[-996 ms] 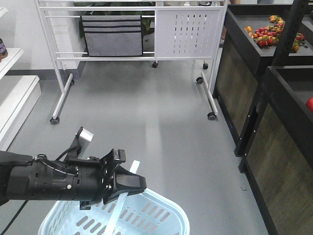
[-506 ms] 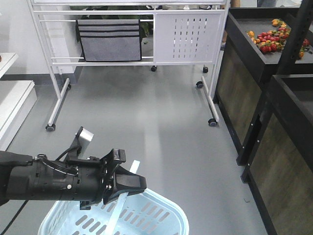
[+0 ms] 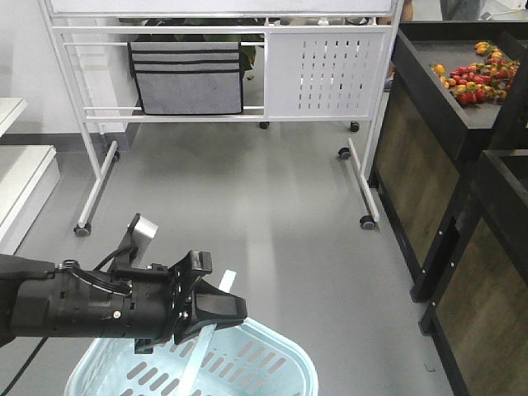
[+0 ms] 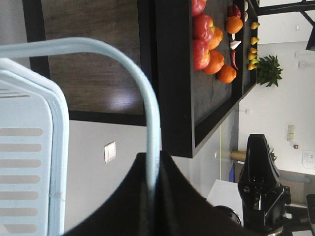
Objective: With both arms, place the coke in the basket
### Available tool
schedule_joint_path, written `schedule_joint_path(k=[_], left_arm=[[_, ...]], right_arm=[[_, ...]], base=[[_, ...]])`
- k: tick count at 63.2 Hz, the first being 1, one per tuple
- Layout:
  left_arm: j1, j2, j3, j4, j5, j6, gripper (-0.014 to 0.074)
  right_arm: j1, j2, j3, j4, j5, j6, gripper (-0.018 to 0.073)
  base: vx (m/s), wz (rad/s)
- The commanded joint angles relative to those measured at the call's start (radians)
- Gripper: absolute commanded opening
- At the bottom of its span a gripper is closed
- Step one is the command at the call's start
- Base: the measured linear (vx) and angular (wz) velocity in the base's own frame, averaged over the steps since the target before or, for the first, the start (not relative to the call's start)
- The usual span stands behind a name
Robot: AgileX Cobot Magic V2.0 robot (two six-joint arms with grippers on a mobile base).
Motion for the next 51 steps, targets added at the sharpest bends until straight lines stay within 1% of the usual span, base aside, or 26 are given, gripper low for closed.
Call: schedule_joint_path(k=[1,51], left_arm=[[-0.004,-0.040,-0.024,-0.074,0.057,0.001,-0.0006],[-0.004,-0.040,-0.024,-0.074,0.057,0.001,-0.0006]], right_arm=[[-0.002,-0.012,0.008,-0.003,-0.074,-0.006,-0.0010],[-0.002,-0.012,0.008,-0.003,-0.074,-0.006,-0.0010]], base=[[0.21,0.03],[0.21,0.02]])
